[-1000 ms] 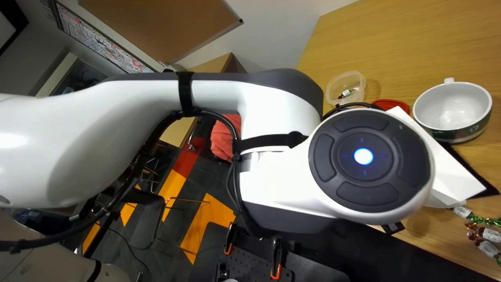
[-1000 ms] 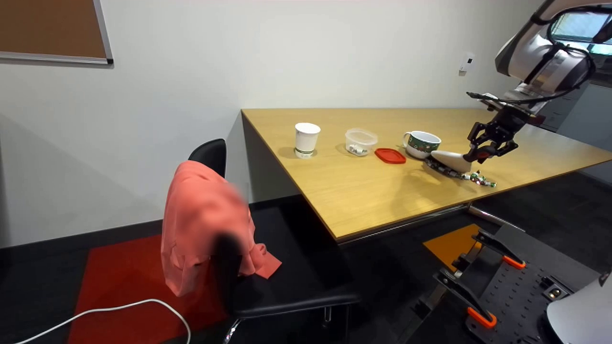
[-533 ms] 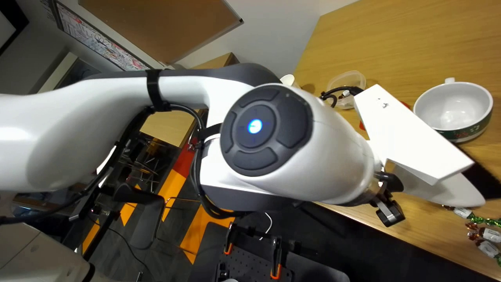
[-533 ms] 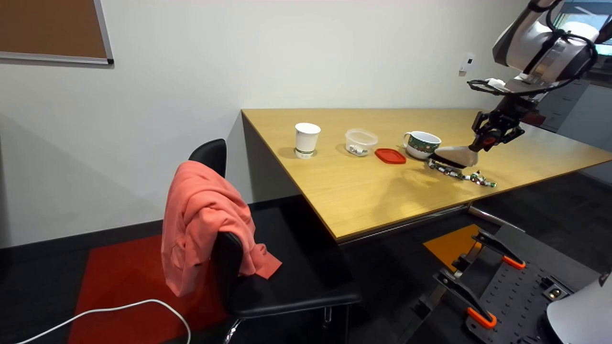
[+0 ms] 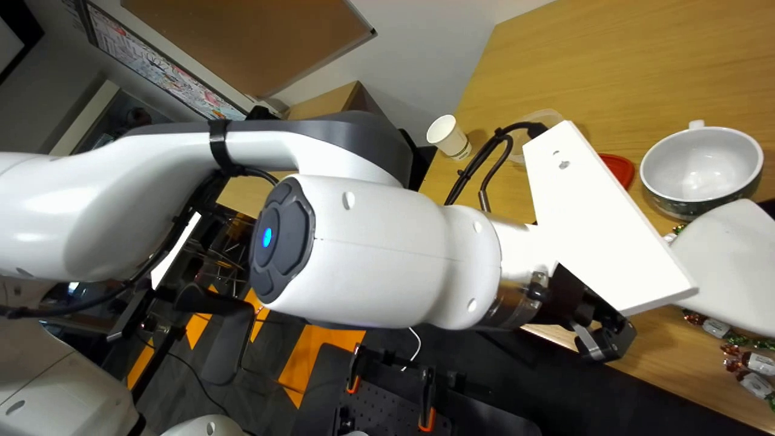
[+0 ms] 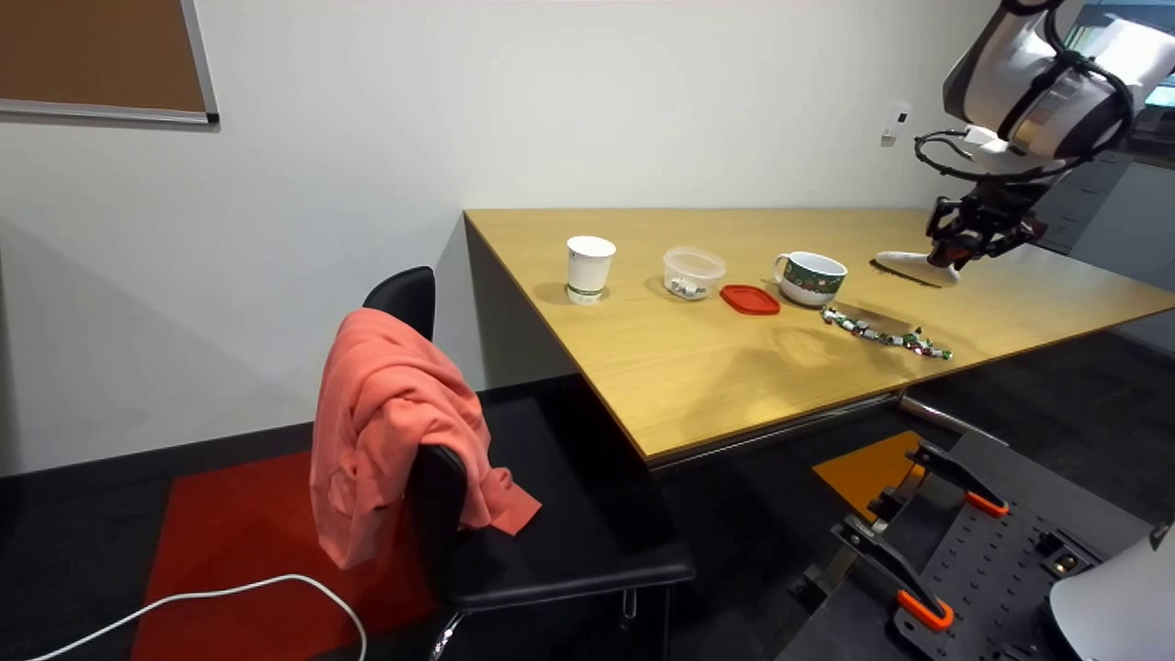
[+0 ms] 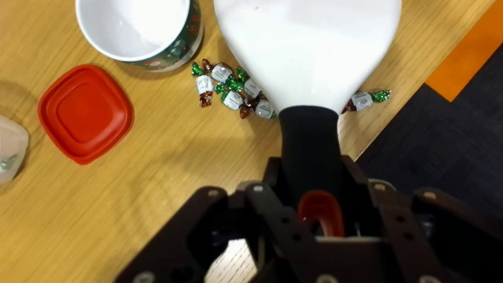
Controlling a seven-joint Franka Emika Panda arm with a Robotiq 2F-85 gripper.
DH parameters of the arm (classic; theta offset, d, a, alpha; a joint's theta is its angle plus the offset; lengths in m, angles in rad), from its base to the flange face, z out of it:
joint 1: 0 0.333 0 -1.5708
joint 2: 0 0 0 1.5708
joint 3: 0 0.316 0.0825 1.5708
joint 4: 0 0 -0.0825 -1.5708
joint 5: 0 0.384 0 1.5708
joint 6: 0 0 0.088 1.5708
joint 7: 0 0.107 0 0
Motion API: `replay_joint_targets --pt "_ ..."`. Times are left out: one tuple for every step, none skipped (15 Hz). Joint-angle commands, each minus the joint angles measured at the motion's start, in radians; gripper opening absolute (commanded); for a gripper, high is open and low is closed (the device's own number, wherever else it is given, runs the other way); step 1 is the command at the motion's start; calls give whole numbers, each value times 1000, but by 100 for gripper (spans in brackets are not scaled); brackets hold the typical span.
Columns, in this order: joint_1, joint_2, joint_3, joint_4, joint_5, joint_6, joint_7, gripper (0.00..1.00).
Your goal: Use the broom to sweep the sweets to the left
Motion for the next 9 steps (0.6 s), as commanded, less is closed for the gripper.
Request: replay_joint_targets --pt "-35 79 12 -5 90 -7 19 15" --pt "-66 102 34 -4 118 -10 19 15" --pt "-98 113 61 -3 143 -3 19 15" --pt "-50 67 29 -15 97 -2 0 40" --pt "-75 81 47 -16 112 -2 0 40" --pt "-93 91 59 -16 117 -2 0 40" --pt "-102 97 64 -16 119 -2 0 40" --pt "-104 100 65 -16 119 -2 0 40" --pt "-103 101 65 -15 119 -2 0 40"
